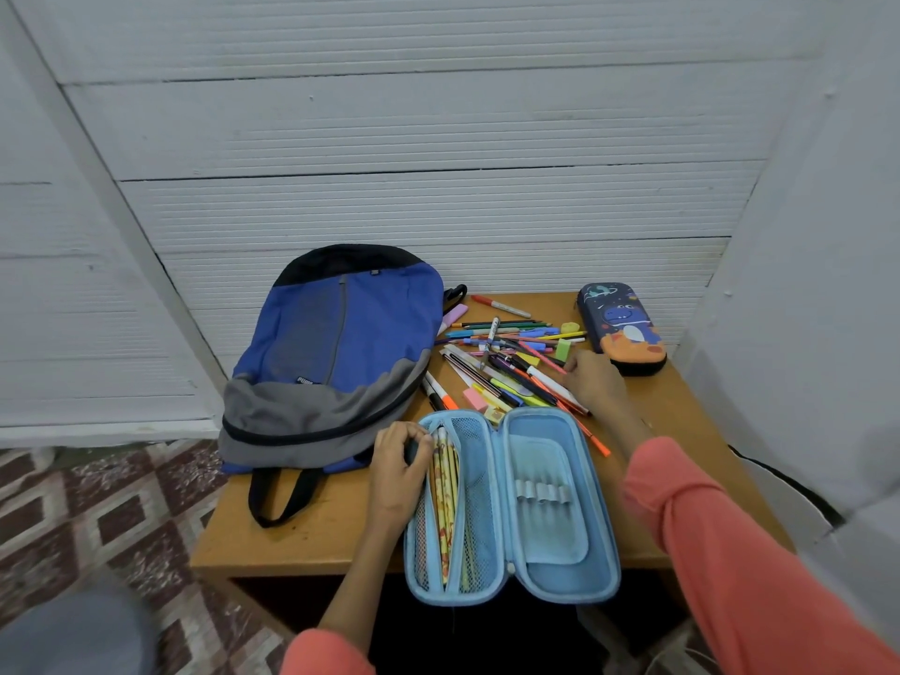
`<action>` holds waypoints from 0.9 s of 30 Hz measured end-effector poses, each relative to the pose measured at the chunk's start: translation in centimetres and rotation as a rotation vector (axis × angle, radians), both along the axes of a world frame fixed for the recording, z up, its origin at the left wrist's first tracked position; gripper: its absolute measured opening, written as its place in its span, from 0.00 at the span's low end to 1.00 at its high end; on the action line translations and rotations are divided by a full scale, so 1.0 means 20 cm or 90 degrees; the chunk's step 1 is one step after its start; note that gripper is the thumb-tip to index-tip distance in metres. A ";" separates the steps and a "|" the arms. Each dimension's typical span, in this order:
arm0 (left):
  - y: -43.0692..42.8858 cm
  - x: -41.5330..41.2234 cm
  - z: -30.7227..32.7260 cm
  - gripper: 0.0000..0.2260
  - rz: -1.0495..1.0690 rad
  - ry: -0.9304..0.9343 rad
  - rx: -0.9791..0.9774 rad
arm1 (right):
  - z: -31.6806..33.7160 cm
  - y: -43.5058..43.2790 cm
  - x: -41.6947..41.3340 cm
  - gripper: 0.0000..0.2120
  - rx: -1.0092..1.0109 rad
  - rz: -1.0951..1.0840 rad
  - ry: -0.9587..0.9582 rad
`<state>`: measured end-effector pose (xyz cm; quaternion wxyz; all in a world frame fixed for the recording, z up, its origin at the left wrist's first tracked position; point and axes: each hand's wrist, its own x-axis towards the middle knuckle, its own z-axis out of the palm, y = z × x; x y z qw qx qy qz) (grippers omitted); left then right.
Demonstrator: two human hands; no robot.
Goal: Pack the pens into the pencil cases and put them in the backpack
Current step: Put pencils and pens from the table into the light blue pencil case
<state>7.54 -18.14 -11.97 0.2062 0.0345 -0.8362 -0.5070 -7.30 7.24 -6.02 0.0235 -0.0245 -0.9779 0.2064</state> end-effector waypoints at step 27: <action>-0.01 0.00 -0.01 0.08 -0.031 -0.005 0.028 | 0.12 -0.58 0.41 0.48 -0.080 0.423 -0.157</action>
